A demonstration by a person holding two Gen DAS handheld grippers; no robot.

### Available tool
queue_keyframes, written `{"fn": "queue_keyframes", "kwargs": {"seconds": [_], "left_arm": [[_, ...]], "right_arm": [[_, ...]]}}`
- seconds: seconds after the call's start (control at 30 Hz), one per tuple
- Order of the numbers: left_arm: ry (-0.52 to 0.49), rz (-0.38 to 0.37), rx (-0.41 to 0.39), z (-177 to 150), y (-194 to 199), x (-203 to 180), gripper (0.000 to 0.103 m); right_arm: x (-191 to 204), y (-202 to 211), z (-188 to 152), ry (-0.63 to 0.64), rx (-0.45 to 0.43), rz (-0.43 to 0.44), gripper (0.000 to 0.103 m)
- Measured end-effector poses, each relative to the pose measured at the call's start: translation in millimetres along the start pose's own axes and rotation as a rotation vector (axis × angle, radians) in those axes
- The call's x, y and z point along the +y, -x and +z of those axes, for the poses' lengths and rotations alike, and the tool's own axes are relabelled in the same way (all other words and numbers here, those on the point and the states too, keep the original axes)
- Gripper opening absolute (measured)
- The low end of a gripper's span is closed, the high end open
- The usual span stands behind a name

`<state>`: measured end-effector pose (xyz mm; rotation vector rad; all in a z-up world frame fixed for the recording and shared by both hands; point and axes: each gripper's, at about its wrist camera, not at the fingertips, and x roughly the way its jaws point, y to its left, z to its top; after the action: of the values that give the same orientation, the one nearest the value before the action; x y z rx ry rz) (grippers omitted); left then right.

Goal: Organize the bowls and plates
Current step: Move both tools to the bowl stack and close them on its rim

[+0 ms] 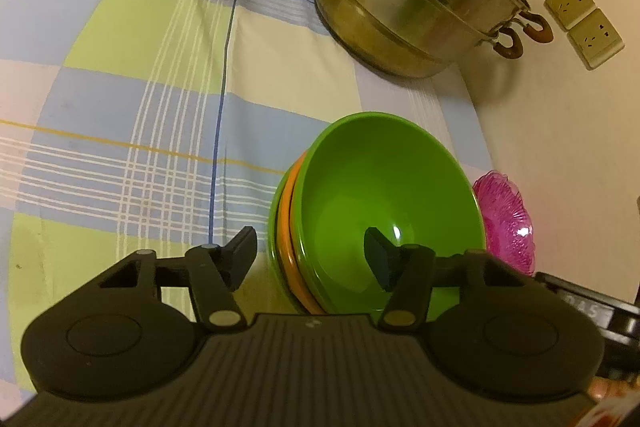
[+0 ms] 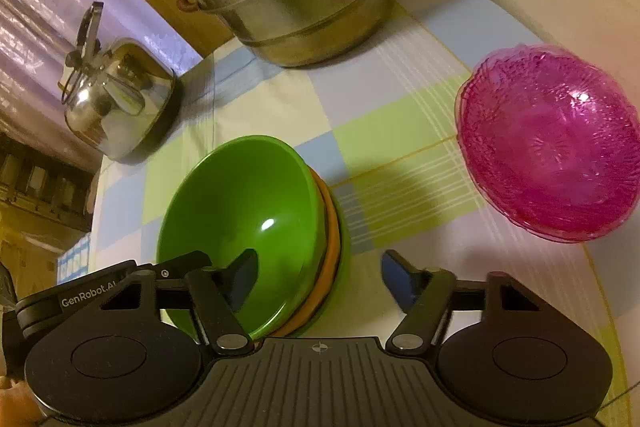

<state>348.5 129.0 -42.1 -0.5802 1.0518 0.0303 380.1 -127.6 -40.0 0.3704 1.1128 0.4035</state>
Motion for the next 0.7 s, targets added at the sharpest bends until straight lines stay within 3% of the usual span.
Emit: {"fn": "queue_keyframes", "kwargs": {"seconds": [0.17,0.43,0.7], "left_arm": [[0.001,-0.003,0.011,1.7,-6.5,0.5,0.044],[-0.017,0.011,0.013,3.4,-10.9,1.6,0.036],[-0.026,0.030,0.024,5.5,-20.2,3.4,0.029]], "right_arm": [[-1.2,-13.9,-0.4,-0.012,0.036,0.005,0.051],[2.7,-26.8,-2.3,-0.017,0.056,-0.008,0.047],[2.7,-32.1,-4.5,-0.019,0.047,-0.042,0.035]]}}
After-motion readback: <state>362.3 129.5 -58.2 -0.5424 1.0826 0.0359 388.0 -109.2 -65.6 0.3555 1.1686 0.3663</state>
